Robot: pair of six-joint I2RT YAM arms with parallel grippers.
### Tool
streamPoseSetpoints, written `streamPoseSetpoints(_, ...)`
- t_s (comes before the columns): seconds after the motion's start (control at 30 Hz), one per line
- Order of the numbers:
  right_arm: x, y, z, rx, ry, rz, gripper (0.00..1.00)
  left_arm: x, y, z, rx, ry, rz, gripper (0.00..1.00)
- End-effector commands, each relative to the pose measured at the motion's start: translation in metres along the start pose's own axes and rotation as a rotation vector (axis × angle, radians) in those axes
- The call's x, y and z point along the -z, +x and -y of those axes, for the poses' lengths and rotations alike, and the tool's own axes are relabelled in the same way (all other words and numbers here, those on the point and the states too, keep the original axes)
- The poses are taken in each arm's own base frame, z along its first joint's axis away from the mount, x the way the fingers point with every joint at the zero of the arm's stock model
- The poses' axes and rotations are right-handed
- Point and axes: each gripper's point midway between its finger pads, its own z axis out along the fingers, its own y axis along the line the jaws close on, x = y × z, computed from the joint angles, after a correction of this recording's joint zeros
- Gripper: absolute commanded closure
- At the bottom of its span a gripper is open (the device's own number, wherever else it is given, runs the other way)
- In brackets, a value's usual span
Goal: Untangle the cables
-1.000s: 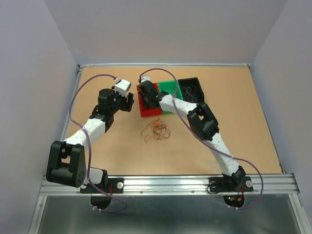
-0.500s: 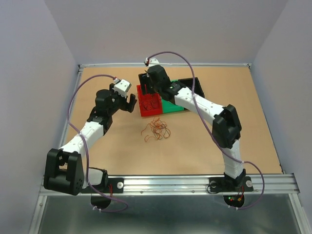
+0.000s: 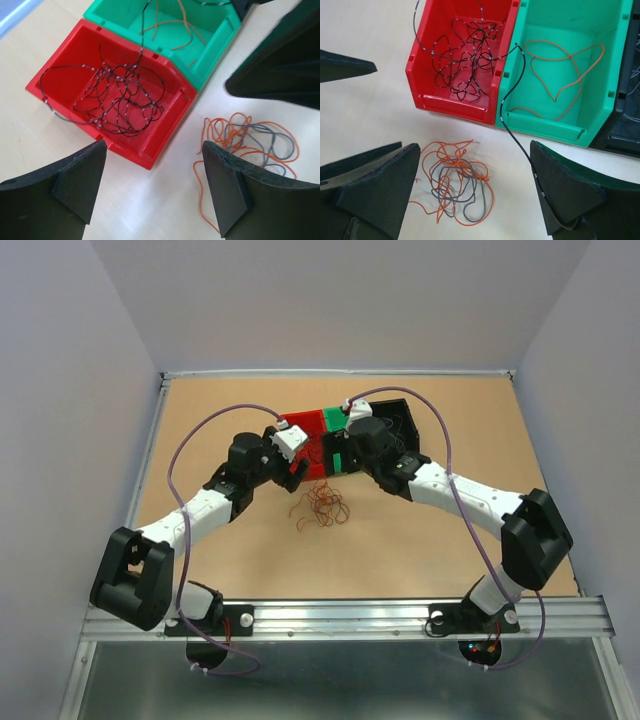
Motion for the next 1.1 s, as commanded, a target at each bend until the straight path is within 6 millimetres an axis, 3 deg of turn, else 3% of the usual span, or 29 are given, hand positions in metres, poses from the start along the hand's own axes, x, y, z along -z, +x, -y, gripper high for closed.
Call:
streamPoseSetpoints(0.0,0.009,-0.045,-0.019,-0.028,-0.083,0.151,0.1,-0.002,-0.014,-0.025,-0.024,-0.099,0.012,0.12)
streamPoseSetpoints(0.17,-0.002,-0.063,-0.031,-0.027,-0.11,0.172,0.33,-0.001,-0.013,-0.046,0.013,-0.193,0.003,0.15)
streamPoseSetpoints(0.27,-0.019,-0.064,-0.042,-0.035,-0.135,0.156,0.45,0.009,-0.013,-0.074,0.09,-0.24,0.024,0.16)
streamPoseSetpoints(0.37,-0.038,-0.062,-0.058,-0.035,-0.19,0.131,0.47,0.013,-0.016,-0.082,0.119,-0.225,0.052,0.17)
streamPoseSetpoints(0.47,-0.058,-0.056,-0.063,-0.042,-0.196,0.116,0.55,0.012,-0.02,-0.085,0.116,-0.201,0.078,0.17)
streamPoseSetpoints(0.63,-0.078,-0.069,-0.076,-0.053,-0.217,0.134,0.85,0.002,-0.028,-0.089,0.114,-0.064,0.118,0.17)
streamPoseSetpoints(0.7,-0.077,-0.076,-0.078,-0.071,-0.22,0.148,0.92,-0.004,-0.034,-0.081,0.073,0.025,0.137,0.17)
streamPoseSetpoints(0.77,-0.077,-0.083,-0.074,-0.088,-0.193,0.167,0.98,-0.006,-0.036,-0.087,-0.007,0.009,0.164,0.17)
streamPoseSetpoints(0.9,-0.07,-0.097,-0.069,-0.119,-0.162,0.204,0.99,-0.017,-0.023,-0.085,-0.095,0.044,0.193,0.2)
streamPoseSetpoints(1.07,-0.071,-0.109,-0.069,-0.124,-0.176,0.222,0.96,-0.019,-0.032,-0.082,-0.169,0.072,0.255,0.24)
